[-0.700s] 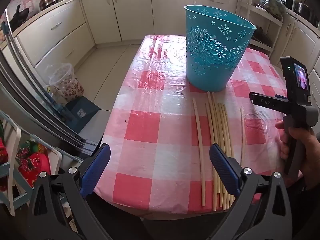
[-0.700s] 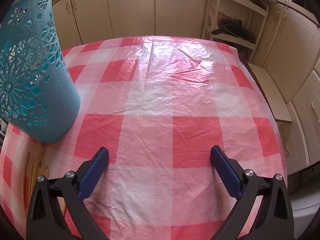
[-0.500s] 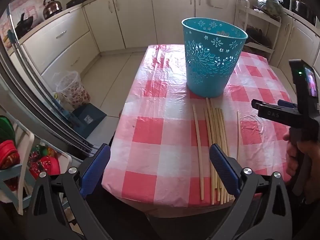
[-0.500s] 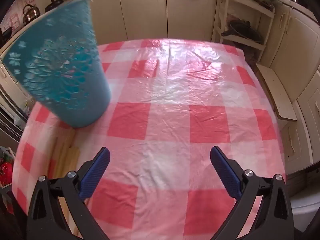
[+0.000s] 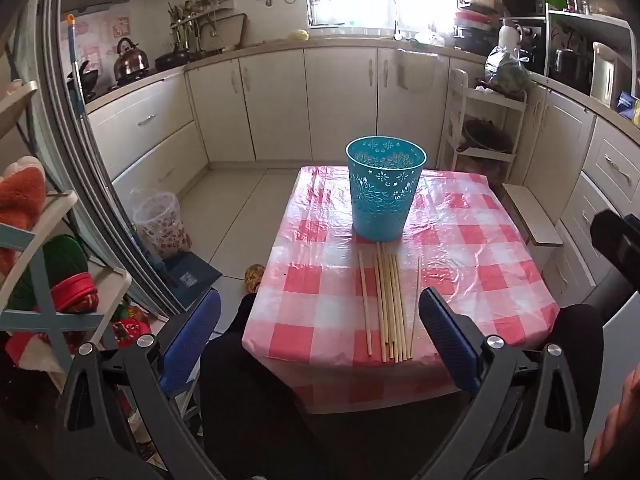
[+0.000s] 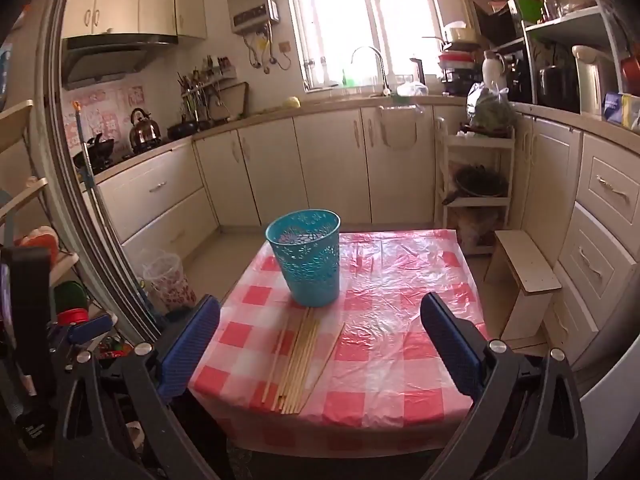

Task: Organize utensils
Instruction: 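Bring both tools over the table toward the wooden sticks beside the teal basket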

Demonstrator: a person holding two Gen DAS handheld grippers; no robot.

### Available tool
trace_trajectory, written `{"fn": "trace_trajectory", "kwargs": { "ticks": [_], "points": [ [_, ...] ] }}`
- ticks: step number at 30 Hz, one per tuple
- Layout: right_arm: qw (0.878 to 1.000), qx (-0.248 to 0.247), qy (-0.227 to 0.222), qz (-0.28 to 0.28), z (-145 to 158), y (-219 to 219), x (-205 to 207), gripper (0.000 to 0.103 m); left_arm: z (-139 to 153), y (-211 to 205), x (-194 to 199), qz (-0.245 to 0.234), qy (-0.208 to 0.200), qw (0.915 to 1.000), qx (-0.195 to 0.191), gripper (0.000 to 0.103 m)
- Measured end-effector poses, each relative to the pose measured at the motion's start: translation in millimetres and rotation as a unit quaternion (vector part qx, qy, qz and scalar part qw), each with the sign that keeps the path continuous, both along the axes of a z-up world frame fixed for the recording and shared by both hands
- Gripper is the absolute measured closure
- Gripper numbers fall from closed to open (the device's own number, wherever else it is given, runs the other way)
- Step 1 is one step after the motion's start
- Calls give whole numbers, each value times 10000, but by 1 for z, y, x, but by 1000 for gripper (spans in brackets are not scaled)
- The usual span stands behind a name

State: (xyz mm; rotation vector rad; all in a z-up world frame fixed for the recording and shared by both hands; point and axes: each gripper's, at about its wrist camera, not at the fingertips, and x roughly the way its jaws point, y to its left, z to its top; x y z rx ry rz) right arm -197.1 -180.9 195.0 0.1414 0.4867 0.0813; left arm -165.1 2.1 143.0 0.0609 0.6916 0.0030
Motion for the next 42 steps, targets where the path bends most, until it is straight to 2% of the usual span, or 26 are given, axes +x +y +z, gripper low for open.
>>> {"fn": "trace_trajectory", "kwargs": {
  "ticks": [2,7,13,23,42],
  "points": [
    [9999,33,-150,-8,-5,4,-27,7,8,3,-17,28,-112,9999,3,8],
    [9997,60,-241,-19,-11,10,-65,7,20,16,-49,157,-305,9994,-60,8],
    [9983,86,-583,7,-6,12,-84,7,31,23,-62,186,-391,9990,-129,8],
    [9969,121,-777,87,0,13,-102,7,47,20,-81,115,-637,9978,-166,8],
    [9958,134,-902,108,14,13,-114,7,61,16,-97,75,-870,9958,-262,8]
  ]
}}
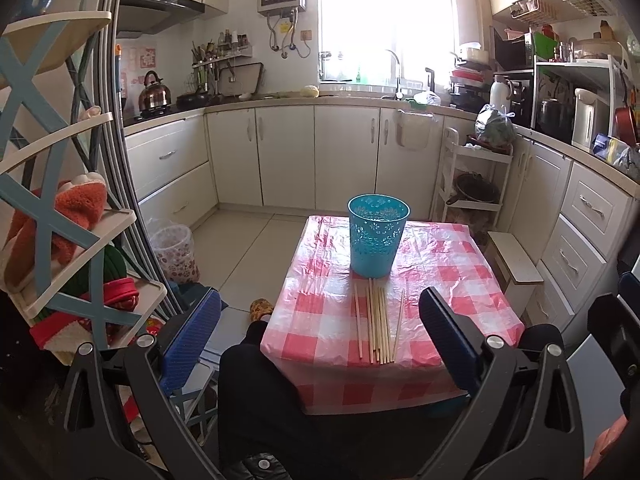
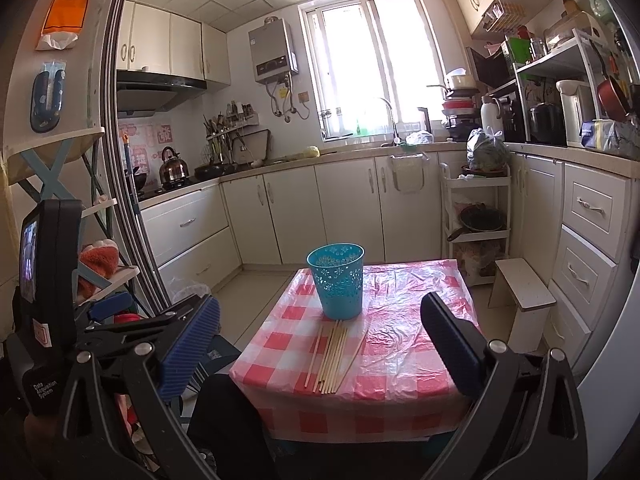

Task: Organize utensils
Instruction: 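Bring both tools over the table toward the wooden sticks beside the teal basket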

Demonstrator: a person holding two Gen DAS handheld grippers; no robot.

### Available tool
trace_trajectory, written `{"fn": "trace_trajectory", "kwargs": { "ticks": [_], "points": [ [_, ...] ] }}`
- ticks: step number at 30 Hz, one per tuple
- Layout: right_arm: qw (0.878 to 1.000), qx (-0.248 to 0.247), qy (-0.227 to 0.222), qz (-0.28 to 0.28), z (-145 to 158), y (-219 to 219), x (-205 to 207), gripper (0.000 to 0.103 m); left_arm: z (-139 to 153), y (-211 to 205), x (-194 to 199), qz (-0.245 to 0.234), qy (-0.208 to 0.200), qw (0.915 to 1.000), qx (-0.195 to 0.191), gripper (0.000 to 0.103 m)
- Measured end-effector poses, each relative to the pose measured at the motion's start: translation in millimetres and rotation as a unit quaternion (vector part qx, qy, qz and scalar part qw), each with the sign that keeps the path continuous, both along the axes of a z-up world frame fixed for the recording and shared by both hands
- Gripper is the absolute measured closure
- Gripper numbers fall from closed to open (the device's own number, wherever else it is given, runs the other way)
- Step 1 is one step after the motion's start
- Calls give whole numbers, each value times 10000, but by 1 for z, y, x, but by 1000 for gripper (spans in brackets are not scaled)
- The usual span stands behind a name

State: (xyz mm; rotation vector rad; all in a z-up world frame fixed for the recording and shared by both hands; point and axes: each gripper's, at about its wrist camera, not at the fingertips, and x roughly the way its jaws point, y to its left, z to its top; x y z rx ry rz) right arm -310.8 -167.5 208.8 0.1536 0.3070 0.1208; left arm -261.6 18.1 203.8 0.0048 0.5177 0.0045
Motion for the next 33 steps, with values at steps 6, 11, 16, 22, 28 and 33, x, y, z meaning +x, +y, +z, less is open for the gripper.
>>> {"fn": "trace_trajectory", "kwargs": {
  "ticks": [6,11,16,22,28,33],
  "points": [
    [10000,-18,12,34,2,2,1,7,2,0,-2,-4,-28,10000,-15,8],
    [10000,-25,18,59,2,1,0,7,2,-1,-2,-6,-27,10000,-13,8],
    [10000,-16,51,75,2,2,1,7,1,-1,-2,-6,-27,10000,-14,8],
    [9999,-11,100,114,1,3,3,7,1,-1,-2,-7,-27,10000,-15,8],
    [9999,-12,113,131,1,3,2,7,1,-1,-2,-4,-30,10000,-14,8],
    [9998,-9,137,154,-2,6,2,7,1,-1,-3,-4,-29,10000,-13,8]
  ]
}}
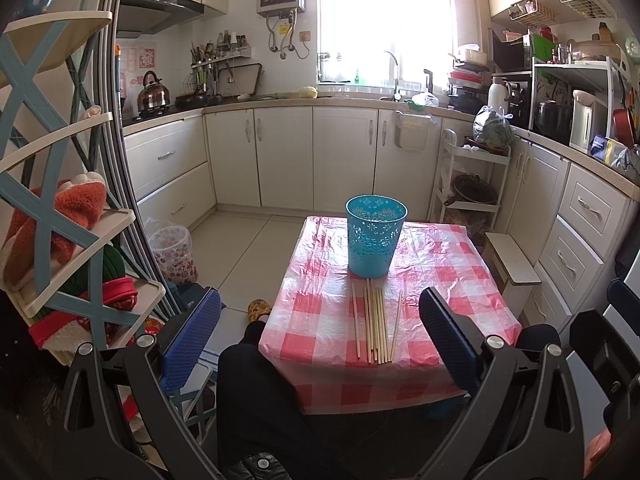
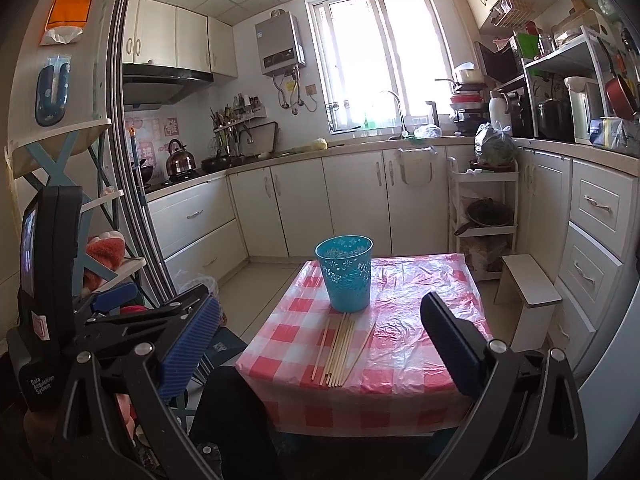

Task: Organize utensils
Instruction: 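Bring both tools over the table toward the wooden sticks beside the teal basket, then close the left gripper on one wooden stick while the right gripper grasps another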

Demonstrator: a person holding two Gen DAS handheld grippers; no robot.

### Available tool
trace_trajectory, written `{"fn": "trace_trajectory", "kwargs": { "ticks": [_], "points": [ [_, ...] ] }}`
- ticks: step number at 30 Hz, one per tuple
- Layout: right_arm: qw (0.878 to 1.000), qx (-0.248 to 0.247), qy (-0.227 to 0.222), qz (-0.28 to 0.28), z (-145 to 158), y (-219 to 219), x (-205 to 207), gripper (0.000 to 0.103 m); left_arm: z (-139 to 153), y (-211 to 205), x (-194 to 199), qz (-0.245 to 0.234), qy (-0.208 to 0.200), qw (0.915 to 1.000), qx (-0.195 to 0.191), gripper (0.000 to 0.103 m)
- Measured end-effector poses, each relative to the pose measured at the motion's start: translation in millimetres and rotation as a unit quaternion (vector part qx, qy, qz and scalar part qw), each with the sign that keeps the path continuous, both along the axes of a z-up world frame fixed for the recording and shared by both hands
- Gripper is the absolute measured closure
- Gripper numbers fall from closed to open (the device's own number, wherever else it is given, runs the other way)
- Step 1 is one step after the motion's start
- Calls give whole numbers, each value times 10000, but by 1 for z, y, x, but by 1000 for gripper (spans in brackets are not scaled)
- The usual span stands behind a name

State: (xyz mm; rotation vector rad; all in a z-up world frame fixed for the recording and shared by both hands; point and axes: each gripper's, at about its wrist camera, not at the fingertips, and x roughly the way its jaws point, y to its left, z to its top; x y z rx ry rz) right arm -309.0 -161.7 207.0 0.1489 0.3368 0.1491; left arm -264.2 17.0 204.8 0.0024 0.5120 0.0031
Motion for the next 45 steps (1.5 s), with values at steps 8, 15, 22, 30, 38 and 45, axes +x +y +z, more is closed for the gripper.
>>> {"fn": "trace_trajectory", "kwargs": {
  "ticks": [8,15,22,30,38,45],
  "points": [
    [9999,54,94,9,-4,-3,4,7,-4,-2,3,3,62,10000,54,8],
    [9979,129,601,-216,-30,-18,40,7,-36,4,38,-102,482,9987,-86,8],
    [9863,173,1549,-544,-92,-44,118,7,-89,3,106,-133,1105,9938,-61,8],
    [9643,337,2606,-334,-172,-44,226,40,-146,-1,183,-257,1639,9858,-255,8],
    [9481,435,3141,-241,-228,-26,300,68,-203,-9,251,-192,2211,9746,-301,8],
    [9524,-288,3034,-14,-237,-15,322,84,-239,-22,300,-182,2519,9673,-245,10]
  ]
}}
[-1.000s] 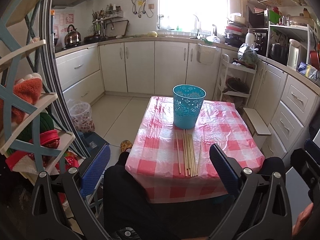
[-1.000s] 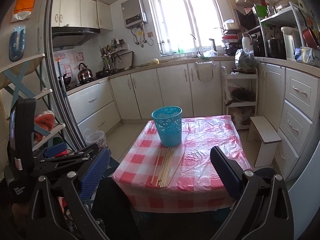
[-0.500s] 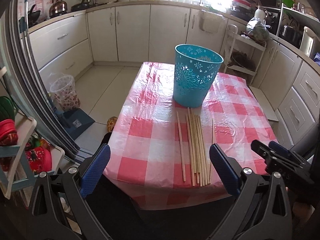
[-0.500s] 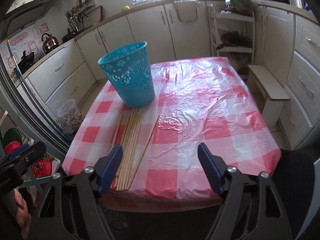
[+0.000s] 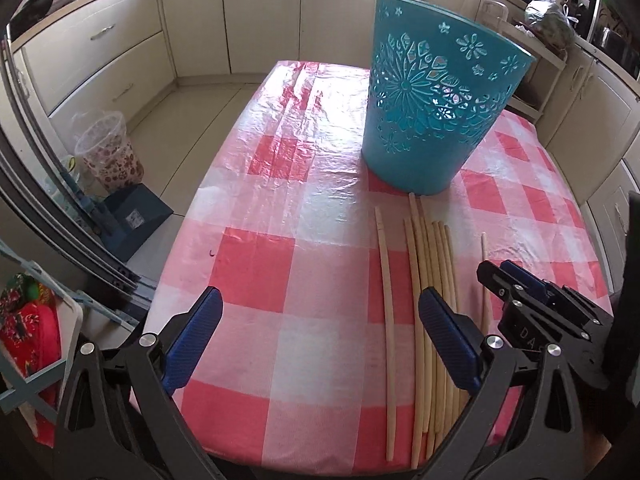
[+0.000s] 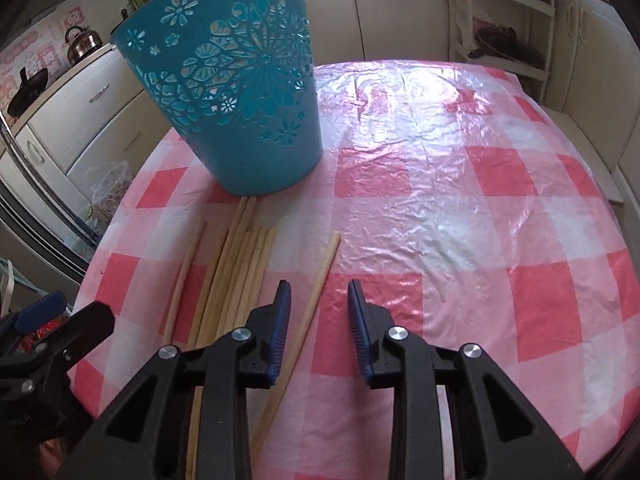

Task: Organize utensils
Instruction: 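Close the left gripper on one wooden stick while the right gripper grasps another, then lift the stick with the left gripper and drop it into the teal basket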

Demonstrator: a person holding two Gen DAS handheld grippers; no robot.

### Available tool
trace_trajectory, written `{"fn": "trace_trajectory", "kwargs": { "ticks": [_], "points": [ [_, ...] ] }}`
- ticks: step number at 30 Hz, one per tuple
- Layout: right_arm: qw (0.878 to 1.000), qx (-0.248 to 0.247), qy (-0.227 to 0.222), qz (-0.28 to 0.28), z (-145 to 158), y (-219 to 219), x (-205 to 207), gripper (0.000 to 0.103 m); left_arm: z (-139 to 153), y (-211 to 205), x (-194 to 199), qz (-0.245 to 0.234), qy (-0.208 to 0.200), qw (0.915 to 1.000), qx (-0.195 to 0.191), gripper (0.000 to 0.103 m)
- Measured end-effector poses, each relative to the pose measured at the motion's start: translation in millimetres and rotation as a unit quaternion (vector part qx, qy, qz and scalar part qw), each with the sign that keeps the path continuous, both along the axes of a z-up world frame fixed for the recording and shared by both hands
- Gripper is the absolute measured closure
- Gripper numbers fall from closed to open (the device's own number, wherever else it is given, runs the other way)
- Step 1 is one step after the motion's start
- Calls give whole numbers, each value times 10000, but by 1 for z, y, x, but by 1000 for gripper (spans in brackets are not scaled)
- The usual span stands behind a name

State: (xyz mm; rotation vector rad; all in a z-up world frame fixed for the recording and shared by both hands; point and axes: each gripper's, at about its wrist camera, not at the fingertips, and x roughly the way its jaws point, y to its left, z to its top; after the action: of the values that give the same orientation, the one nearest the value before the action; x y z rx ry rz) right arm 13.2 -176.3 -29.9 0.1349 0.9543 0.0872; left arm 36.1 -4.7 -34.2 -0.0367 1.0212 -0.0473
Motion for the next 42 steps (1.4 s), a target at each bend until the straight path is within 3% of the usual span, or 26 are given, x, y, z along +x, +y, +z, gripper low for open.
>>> {"fn": "trace_trajectory", "kwargs": {
  "ticks": [2,7,11,14,18,20,23,26,28,32,35,38,42],
  "points": [
    [9996,-89,3,257,0,-4,3,94,-7,-5,11,-44,41,10000,11,14],
    [9947,-241,61,1002,0,-15,8,95,-27,-24,40,-234,232,9993,187,33],
    [9905,-7,80,1371,0,-30,12,96,-32,-38,54,-338,182,9982,457,43],
    [9910,304,-14,1303,-1,-41,12,96,-29,-47,61,-512,160,9974,485,61],
    [9913,533,-25,1203,-2,-51,14,96,-27,-61,65,-846,210,9951,472,97],
    [9909,611,-18,1197,-3,-55,14,96,-26,-64,67,-961,241,9936,551,98],
    [9904,736,2,1168,-2,-61,14,96,-20,-53,69,-993,407,9940,190,98],
    [9904,762,-1,1155,-4,-60,15,96,5,-35,61,-932,314,9948,-259,98],
    [9905,745,-9,1153,-4,-57,16,96,41,-17,53,-875,92,9932,-764,98],
    [9906,735,-27,1150,-4,-58,17,96,129,-8,54,-846,-1006,9824,-1325,98],
    [9906,737,-39,1151,-4,-58,16,96,187,-19,67,-780,-2148,9626,-1456,98],
    [9906,733,-45,1153,-3,-58,16,96,207,-36,93,-567,-2962,9427,-1427,98],
    [9904,754,-54,1160,-3,-58,14,96,203,-49,131,31,-3363,9319,-1357,98]
  ]
}}
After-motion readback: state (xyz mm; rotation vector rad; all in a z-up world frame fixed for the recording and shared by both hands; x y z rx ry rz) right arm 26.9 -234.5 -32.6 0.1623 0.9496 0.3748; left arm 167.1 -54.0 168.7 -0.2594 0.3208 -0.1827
